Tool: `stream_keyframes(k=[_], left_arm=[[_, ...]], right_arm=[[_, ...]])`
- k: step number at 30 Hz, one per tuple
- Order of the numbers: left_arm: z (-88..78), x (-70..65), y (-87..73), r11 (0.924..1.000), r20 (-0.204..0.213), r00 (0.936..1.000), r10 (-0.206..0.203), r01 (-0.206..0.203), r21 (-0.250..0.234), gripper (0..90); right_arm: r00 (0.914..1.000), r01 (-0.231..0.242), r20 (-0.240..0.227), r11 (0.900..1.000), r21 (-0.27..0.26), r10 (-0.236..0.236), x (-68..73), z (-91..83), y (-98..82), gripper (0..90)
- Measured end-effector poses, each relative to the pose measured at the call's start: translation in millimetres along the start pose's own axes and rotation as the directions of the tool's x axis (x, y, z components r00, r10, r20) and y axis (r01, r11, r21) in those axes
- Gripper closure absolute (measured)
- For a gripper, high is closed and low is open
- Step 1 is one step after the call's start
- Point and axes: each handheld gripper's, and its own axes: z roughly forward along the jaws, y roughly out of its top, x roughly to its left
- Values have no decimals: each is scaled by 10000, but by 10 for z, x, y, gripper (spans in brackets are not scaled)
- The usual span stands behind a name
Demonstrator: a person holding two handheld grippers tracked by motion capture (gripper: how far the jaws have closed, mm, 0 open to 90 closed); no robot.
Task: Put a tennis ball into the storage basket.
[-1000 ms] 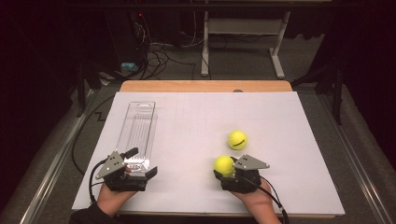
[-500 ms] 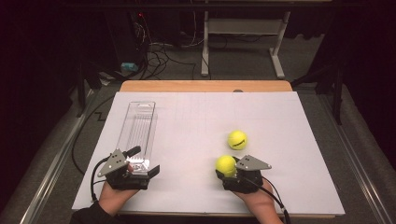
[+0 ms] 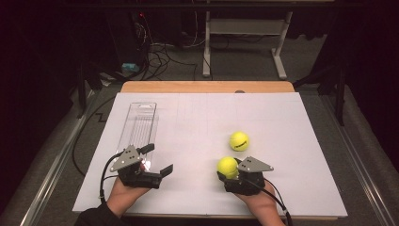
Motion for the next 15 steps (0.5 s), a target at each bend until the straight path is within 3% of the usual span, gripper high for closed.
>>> stream_keyframes(k=[8,13,15], left_arm=[[279,-87,135,9931,208,9998,73,-97,1168,15],[354,-142,113,9791,395,9991,155,-232,2022,18],[373,-173,100,9699,443,9988,228,-329,2413,22]], right_arm=[[9999,20,-110,10000,-60,-21,1,-9,-1,266],[9999,68,-157,9999,-94,-69,8,-17,0,271],[9997,140,-195,9999,-92,-142,15,-18,2,272]])
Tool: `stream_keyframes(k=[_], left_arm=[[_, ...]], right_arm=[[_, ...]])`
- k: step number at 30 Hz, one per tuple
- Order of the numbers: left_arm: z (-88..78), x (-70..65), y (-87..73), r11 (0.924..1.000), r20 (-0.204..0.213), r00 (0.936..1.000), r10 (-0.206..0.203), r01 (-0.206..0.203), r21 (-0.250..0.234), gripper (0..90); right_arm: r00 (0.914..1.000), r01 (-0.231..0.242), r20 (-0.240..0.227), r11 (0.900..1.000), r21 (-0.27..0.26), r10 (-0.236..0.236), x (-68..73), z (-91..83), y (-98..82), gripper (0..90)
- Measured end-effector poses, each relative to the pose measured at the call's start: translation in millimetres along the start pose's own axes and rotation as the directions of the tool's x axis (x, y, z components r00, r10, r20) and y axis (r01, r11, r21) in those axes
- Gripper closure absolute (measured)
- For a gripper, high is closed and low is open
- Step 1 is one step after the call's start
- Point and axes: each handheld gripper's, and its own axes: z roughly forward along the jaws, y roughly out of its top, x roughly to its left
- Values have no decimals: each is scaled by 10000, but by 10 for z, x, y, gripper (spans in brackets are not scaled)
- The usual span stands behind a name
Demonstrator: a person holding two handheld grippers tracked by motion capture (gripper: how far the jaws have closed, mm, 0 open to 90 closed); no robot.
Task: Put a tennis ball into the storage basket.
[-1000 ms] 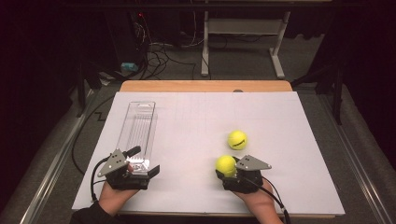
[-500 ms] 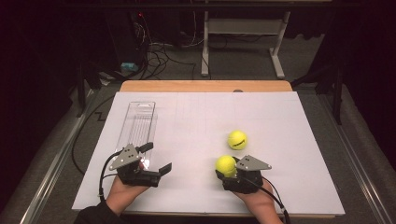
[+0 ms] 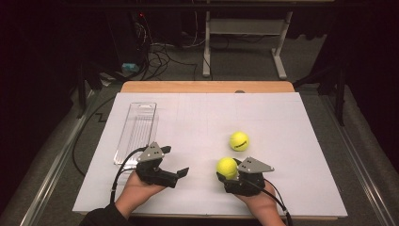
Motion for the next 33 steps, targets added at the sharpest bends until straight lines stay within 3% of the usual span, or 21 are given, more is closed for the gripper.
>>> stream_keyframes(k=[4,6,10,13,17,22,25,27,28,33], left_arm=[[54,-67,-24,9961,37,9998,217,-219,850,33],[84,-87,-34,9901,25,9995,310,-311,1369,42],[121,-96,-52,9813,-102,9996,279,-255,1908,40],[146,-103,-68,9752,-150,9995,281,-241,2202,34],[185,-108,-97,9615,-223,9990,399,-323,2728,5],[210,-115,-113,9540,-319,9990,320,-210,2990,1],[228,-113,-125,9421,-315,9990,308,-185,3348,1],[237,-114,-130,9396,-312,9992,268,-145,3419,1],[251,-111,-133,9324,-345,9992,224,-84,3612,0],[271,-114,-141,9220,-424,9987,277,-91,3872,0]], right_arm=[[10000,55,-56,10000,-12,-55,5,5,2,274],[10000,59,-56,10000,-1,-59,4,8,-1,274],[9999,92,-85,10000,0,-92,8,12,-1,274],[9999,127,-103,9999,-12,-127,9,11,-3,274],[9998,121,-137,9999,-30,-122,7,7,-2,273],[9997,130,-182,9999,-9,-130,9,7,-5,273],[9997,81,-232,10000,-37,-82,6,4,-6,272],[9997,57,-246,10000,-45,-58,5,2,-7,272],[9996,7,-271,10000,-61,-9,2,0,-10,272],[9995,-42,-305,10000,-63,40,-1,1,-14,271]])
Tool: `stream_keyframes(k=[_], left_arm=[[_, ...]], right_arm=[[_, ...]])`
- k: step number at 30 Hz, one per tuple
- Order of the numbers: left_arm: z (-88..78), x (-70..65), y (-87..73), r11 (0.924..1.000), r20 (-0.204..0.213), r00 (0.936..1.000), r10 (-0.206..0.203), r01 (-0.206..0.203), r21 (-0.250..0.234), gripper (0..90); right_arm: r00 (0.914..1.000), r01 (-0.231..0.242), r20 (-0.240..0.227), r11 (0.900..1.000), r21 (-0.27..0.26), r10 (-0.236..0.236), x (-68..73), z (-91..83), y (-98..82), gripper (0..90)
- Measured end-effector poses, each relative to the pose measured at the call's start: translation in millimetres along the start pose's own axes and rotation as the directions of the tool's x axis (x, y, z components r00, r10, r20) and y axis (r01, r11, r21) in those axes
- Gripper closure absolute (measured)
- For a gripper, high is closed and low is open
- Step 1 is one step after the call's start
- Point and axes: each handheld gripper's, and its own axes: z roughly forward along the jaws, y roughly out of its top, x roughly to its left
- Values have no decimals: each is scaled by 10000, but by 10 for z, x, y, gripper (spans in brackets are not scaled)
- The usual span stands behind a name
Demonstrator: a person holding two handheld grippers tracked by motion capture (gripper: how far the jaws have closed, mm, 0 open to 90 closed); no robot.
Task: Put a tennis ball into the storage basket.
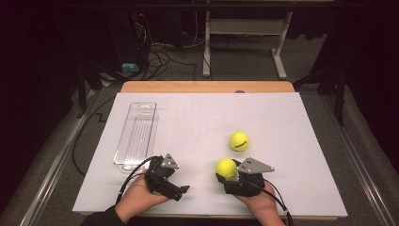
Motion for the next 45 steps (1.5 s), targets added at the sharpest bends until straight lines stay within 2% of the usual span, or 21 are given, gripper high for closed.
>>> stream_keyframes(k=[10,14,16,17,21,24,28,29,35,39,41,43,45], left_arm=[[11,-2,39,9991,-108,9999,-93,98,423,0],[23,-35,107,9946,-84,9998,172,-162,1023,1],[-6,-29,151,9927,129,9998,134,-149,1197,1],[-26,-29,178,9914,86,9998,185,-194,1298,1],[-114,-28,304,9873,-3,9993,366,-362,1544,2],[-142,-9,364,9860,120,9996,258,-274,1646,3],[-154,39,462,9769,227,9996,139,-184,2129,4],[-154,39,462,9769,227,9996,139,-184,2129,4],[-129,89,524,9641,481,9984,-286,149,2650,4],[-111,76,545,9579,459,9987,-227,86,2871,4],[-89,60,564,9502,411,9992,-7,-122,3113,5],[-79,64,567,9474,416,9991,-96,-42,3201,4],[-54,62,578,9352,391,9992,-93,-52,3540,4]], right_arm=[[9999,170,0,9998,-34,-170,28,0,-2,271],[9997,226,11,9997,14,-226,13,-3,-8,271],[9997,236,22,9997,-32,-235,12,-9,-6,271],[9997,227,43,9997,-58,-227,14,-13,-5,271],[9998,201,92,9998,-62,-200,11,-23,-6,271],[9998,178,127,9998,-94,-177,7,-28,-5,272],[9998,158,139,9998,-105,-157,5,-39,-6,272],[9998,162,145,9998,-113,-160,2,-42,-7,272],[9998,181,127,9997,-160,-179,-4,-53,-9,272],[9998,152,101,9997,-185,-150,1,-50,-5,272],[9999,133,86,9997,-180,-132,-3,-45,-5,272],[9999,102,72,9998,-182,-101,-7,-45,-7,272],[9999,73,81,9998,-175,-71,-7,-49,-8,272]])
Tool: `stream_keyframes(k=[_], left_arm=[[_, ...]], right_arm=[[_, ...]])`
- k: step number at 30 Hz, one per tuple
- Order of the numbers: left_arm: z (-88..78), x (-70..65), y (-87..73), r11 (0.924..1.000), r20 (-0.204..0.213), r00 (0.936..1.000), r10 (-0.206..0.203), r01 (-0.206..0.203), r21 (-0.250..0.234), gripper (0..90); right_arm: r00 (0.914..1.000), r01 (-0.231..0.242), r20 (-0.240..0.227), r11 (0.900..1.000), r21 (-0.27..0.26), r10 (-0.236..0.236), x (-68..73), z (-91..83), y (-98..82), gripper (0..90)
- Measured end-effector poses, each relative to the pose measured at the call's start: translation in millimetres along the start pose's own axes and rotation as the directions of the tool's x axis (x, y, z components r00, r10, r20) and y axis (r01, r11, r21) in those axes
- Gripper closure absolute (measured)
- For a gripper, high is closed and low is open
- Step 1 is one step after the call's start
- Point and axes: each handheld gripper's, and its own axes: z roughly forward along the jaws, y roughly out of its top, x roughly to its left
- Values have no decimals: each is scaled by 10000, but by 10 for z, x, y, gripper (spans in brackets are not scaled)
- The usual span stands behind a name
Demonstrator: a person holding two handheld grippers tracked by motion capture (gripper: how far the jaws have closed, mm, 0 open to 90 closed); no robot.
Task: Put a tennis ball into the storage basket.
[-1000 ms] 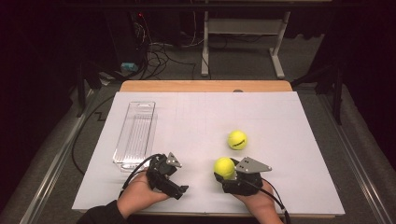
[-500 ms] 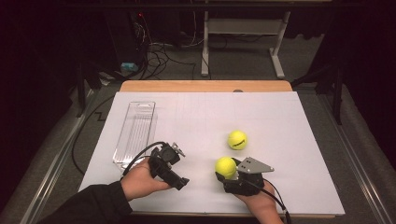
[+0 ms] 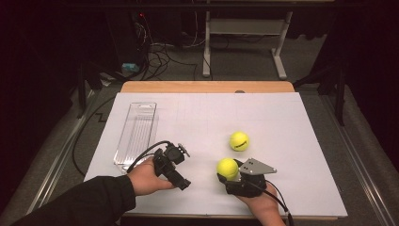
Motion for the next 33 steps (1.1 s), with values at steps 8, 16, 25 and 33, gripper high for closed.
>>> stream_keyframes(k=[8,16,25,33], left_arm=[[39,-11,41,9978,-34,9999,111,-109,648,4],[22,36,71,9962,283,9995,-165,141,858,5],[-164,45,201,9938,315,9995,-95,59,1111,4],[-237,58,260,9926,538,9985,-117,51,1212,4]], right_arm=[[10000,-1,27,10000,-46,1,-1,-8,-4,272],[10000,7,4,10000,2,-7,7,-3,-10,272],[10000,-29,-19,10000,-18,29,13,10,-14,272],[9999,114,-19,9999,-58,-114,25,19,-17,273]])
